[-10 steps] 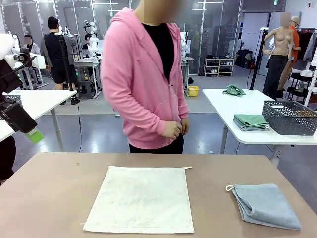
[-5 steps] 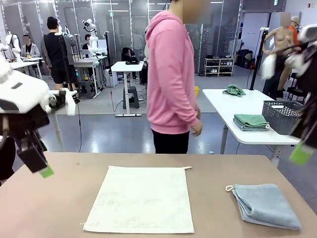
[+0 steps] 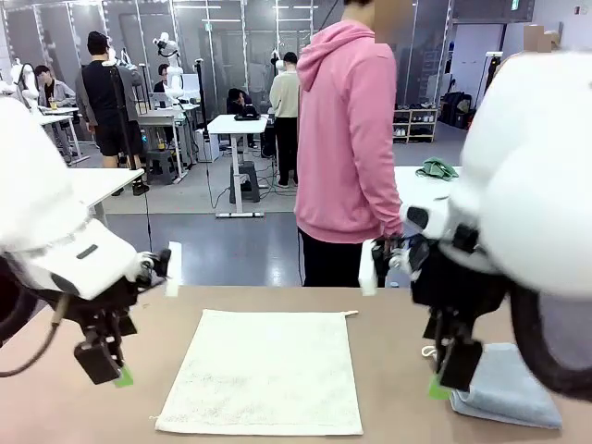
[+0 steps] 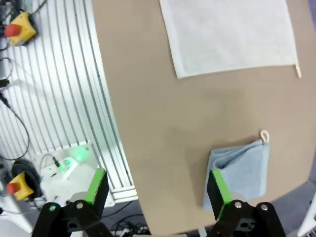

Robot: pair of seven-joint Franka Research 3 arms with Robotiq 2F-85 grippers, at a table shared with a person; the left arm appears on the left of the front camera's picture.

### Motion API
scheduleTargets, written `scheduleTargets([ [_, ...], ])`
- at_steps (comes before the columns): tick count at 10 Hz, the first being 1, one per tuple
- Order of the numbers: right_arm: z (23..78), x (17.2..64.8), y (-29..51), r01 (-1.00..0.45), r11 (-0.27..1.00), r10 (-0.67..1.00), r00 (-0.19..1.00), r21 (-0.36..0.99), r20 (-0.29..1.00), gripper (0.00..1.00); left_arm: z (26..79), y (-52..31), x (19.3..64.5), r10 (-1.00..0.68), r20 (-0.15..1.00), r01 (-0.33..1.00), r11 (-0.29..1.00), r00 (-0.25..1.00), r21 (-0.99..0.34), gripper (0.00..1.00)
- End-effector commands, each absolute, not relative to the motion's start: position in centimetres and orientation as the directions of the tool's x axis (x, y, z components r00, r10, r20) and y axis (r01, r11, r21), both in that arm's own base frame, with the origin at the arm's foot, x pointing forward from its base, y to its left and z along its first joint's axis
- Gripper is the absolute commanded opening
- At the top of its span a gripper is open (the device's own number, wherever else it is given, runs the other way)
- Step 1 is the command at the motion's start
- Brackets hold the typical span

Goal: Fold the towels and place them in the basket.
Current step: When a person lays out a Towel with hook on the table, fold it in half twice.

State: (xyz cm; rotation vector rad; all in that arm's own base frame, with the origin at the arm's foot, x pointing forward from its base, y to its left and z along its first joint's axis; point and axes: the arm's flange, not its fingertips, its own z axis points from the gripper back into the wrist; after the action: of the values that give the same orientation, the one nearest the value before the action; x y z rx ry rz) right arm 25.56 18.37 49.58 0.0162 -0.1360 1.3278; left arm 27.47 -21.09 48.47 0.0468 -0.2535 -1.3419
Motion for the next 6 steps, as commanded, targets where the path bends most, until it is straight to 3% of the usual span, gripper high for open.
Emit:
scheduleTargets([
  [1, 47.5, 26.1, 19.5, -0.972, 0.222, 0.97, 0.211, -0.079, 0.121, 1.0, 45.0, -21.4, 27.8, -0.981, 0.123, 0.96, 0.175, 0.151, 0.218, 0.9],
  [3, 46.8, 25.9, 20.0, -0.966, 0.248, 0.965, 0.241, -0.065, 0.102, 1.0, 43.8, -21.1, 28.0, -0.976, 0.126, 0.963, 0.196, 0.175, 0.184, 0.9],
  [4, 48.2, 26.1, 19.1, -0.943, 0.322, 0.945, 0.314, -0.083, 0.09, 1.0, 44.2, -20.8, 28.0, -0.974, 0.106, 0.956, 0.219, 0.202, 0.193, 0.9],
  [5, 47.4, 26.7, 20.2, -0.974, 0.219, 0.972, 0.212, -0.061, 0.103, 1.0, 45.4, -22.6, 29.0, -0.977, 0.116, 0.966, 0.197, 0.179, 0.168, 0.9],
  [6, 47.4, 26.7, 20.2, -0.974, 0.219, 0.972, 0.212, -0.061, 0.103, 1.0, 45.4, -22.6, 29.0, -0.977, 0.116, 0.966, 0.197, 0.179, 0.168, 0.9],
])
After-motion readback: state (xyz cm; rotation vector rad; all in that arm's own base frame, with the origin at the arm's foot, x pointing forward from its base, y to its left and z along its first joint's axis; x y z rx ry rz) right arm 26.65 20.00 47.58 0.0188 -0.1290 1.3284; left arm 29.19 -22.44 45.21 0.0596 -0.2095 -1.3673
